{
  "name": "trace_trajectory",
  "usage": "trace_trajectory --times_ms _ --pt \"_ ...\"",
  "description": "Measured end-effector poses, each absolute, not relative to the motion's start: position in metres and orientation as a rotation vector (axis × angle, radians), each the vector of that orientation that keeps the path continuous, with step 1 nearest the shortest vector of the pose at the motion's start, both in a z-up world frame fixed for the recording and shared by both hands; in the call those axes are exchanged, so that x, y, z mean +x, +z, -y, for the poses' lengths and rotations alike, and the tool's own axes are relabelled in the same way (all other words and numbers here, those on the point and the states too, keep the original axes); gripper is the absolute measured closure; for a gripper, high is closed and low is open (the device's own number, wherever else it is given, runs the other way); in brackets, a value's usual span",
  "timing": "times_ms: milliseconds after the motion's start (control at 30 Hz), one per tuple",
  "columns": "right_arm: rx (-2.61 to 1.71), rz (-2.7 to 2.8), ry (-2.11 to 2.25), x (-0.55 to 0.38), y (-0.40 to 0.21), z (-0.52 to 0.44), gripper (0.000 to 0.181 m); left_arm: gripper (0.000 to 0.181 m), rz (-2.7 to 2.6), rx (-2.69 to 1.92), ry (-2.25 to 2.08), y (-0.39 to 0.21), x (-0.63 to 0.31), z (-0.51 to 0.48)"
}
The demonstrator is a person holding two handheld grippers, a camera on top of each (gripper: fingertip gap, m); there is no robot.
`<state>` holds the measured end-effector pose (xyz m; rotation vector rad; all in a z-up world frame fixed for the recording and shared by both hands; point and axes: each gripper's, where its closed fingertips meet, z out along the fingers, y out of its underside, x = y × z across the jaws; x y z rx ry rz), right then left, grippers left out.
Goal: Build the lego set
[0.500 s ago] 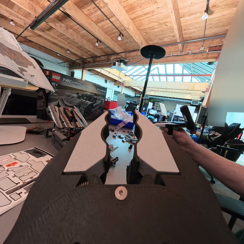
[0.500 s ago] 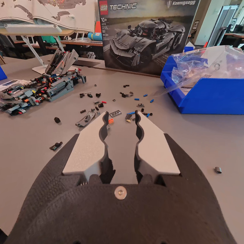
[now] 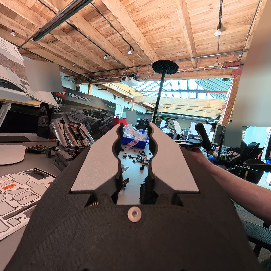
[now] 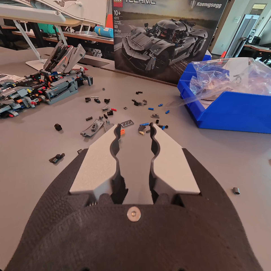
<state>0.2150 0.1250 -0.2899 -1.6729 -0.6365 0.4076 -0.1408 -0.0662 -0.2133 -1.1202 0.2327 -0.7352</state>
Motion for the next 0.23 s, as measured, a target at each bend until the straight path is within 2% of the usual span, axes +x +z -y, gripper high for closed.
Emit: trace_trajectory --times_ms 233 --pt "-1.681 0.661 0.373 0.2126 -0.2930 -0.1255 0.142 0.151 -0.249 -1.130 -0.726 -0.2144 -0.1376 0.0658"
